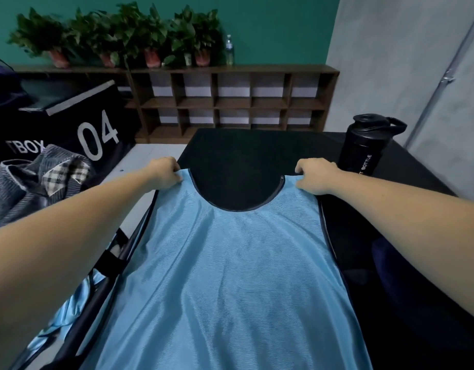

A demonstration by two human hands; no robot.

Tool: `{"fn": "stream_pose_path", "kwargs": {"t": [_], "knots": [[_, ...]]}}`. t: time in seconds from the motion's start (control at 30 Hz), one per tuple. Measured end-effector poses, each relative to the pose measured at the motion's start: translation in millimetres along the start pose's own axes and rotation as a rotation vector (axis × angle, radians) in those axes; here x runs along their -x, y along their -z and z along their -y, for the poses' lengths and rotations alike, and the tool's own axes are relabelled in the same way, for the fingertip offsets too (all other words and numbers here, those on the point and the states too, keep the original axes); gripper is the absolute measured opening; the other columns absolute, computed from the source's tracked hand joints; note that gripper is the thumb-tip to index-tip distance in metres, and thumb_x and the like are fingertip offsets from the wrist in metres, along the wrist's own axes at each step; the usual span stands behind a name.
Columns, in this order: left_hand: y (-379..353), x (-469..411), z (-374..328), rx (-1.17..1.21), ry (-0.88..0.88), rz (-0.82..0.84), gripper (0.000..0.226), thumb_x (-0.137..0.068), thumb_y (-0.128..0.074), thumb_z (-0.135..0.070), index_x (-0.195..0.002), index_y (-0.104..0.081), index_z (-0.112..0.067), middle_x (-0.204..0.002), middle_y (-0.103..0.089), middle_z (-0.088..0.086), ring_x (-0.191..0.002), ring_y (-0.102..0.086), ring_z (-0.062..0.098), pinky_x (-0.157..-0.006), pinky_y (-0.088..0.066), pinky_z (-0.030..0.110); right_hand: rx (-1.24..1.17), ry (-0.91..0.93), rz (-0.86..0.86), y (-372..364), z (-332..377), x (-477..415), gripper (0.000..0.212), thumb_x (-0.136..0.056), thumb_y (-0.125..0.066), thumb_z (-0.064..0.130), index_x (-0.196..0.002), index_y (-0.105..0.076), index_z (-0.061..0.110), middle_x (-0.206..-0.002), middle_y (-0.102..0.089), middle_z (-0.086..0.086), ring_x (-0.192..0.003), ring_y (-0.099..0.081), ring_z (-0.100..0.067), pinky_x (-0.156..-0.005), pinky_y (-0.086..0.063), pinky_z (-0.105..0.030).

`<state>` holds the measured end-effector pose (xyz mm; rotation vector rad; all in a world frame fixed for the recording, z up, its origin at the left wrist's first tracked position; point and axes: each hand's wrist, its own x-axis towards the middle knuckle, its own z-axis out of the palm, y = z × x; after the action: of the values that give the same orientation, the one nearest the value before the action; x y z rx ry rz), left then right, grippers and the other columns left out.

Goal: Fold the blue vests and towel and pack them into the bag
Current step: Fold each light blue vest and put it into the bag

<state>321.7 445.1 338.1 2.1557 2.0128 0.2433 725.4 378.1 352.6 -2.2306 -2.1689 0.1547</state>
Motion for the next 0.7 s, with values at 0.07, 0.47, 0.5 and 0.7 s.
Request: {"fn": "stream_pose_path", "kwargs": {"t": [0.07,0.47,0.5,0.7], "knots": [[7.1,0.7,-1.9,-0.021,-0.005,0.015,0.024,-0.097,-0.07,-0.032,-0.113,-0.071,-0.014,-0.116,-0.069,0.009,-0.109,-0.064,0.033,-0.096,-0.056,0.042,-0.024,-0.029,0.012,3.7,2.1,1.0,0.014,-0.094,-0.063,0.02,-0.108,-0.066,0.017,-0.111,-0.068,0.001,-0.109,-0.06,-0.026,-0.089,-0.035,-0.041],[93.7,26.5,-12.7,0.051,-0.154,-0.339,0.009,-0.095,-0.065,-0.037,-0.098,-0.061,-0.029,-0.094,-0.071,0.002,-0.086,-0.067,0.029,-0.079,-0.061,0.047,-0.164,0.04,-0.422,83.0,18.0,27.5,0.014,-0.09,-0.051,0.009,-0.089,-0.053,0.024,-0.09,-0.064,-0.005,-0.082,-0.061,-0.031,-0.059,-0.046,-0.037],[103.1,33.5,-14.9,0.047,-0.183,-0.344,0.011,-0.094,-0.066,-0.037,-0.099,-0.062,-0.028,-0.094,-0.071,0.001,-0.087,-0.067,0.028,-0.079,-0.061,0.048,-0.182,0.056,-0.425,90.9,19.1,33.3,0.014,-0.089,-0.054,0.011,-0.088,-0.055,0.025,-0.09,-0.064,-0.003,-0.083,-0.061,-0.029,-0.059,-0.048,-0.037],[146.9,96.3,-24.3,0.107,-0.294,-0.324,0.013,-0.094,-0.078,-0.035,-0.092,-0.069,-0.026,-0.087,-0.07,-0.005,-0.085,-0.067,0.019,-0.07,-0.052,0.035,-0.281,0.18,-0.367,124.0,25.2,86.9,0.014,-0.088,-0.082,0.022,-0.088,-0.068,0.019,-0.09,-0.068,0.003,-0.085,-0.064,-0.018,-0.064,-0.049,-0.031]]}}
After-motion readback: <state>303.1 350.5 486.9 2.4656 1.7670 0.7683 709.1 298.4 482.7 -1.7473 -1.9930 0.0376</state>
